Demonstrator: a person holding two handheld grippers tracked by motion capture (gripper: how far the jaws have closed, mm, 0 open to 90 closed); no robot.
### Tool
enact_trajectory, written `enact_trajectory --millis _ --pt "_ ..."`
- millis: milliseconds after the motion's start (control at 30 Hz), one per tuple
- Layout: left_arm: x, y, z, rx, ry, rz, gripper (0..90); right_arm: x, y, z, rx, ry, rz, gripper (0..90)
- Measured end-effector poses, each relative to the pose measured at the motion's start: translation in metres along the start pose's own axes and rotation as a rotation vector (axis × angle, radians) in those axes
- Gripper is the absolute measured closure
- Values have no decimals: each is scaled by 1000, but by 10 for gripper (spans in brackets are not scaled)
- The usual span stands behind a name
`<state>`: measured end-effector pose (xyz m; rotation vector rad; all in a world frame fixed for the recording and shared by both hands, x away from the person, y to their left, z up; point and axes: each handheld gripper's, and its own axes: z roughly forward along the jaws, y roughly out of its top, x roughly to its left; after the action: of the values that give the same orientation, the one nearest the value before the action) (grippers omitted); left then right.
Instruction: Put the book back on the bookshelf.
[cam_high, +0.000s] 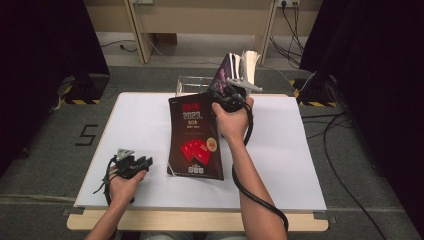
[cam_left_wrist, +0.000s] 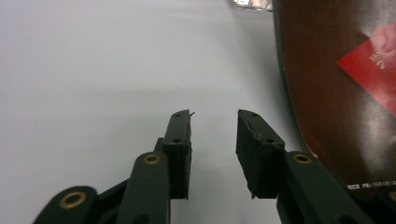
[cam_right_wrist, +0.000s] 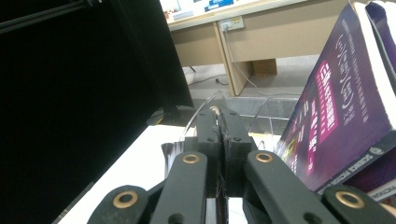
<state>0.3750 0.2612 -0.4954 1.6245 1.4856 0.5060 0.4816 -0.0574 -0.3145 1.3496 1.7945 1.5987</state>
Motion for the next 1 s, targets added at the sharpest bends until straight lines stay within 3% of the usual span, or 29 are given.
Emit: enact_trajectory --millis 200,433,633,1000 --pt "-8 3 2 2 -18 17 586 0 -5 0 3 -1 -3 883" --pt "-23 1 1 13 -82 30 555 -3 -3 1 -5 -16 7 883" --pt "-23 2 0 6 -72 47 558 -1 10 -4 -47 -22 12 883" --pt "-18 -3 4 20 -55 42 563 4 39 -18 -140 -49 1 884"
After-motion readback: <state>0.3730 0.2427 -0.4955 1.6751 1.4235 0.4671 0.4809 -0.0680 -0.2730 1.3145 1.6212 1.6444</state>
